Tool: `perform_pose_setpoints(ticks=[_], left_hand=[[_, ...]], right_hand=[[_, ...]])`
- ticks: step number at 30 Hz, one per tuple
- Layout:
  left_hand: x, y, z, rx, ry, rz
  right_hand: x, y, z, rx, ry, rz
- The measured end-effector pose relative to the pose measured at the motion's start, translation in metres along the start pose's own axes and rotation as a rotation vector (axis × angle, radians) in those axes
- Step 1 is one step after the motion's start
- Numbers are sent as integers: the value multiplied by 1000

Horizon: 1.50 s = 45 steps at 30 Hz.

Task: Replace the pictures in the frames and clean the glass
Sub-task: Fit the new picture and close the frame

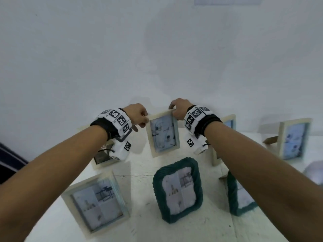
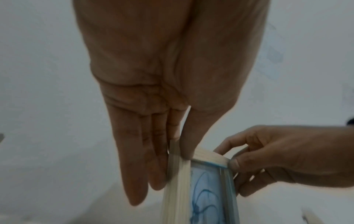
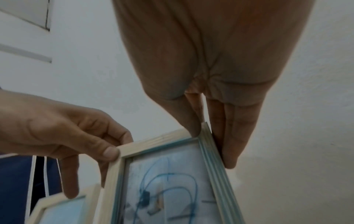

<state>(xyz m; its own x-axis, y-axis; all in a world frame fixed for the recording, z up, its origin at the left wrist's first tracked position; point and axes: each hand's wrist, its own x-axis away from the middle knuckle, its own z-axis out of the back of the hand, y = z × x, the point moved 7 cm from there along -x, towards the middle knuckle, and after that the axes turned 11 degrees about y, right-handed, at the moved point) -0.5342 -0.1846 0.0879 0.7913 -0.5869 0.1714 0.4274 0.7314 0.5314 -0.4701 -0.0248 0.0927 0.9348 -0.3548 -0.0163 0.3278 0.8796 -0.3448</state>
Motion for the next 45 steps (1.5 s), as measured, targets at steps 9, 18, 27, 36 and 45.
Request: perform_pose_setpoints(ticks=[9,18,27,36,45], left_hand=[[60,91,74,365,247,-210],[152,215,-4,681,75,-340],[204,273,-157,685,34,-236],[288,294,-298,679,96,-170],[308,310,-321,1027,135,-184]], right_hand=[[57,48,98,-704,530,-47],[242,121,119,-1303,276,-19],[375,236,66,-1577,434,-258],[433,282,37,-1592,395,-316],[451,287,18,-1457,336,-346]])
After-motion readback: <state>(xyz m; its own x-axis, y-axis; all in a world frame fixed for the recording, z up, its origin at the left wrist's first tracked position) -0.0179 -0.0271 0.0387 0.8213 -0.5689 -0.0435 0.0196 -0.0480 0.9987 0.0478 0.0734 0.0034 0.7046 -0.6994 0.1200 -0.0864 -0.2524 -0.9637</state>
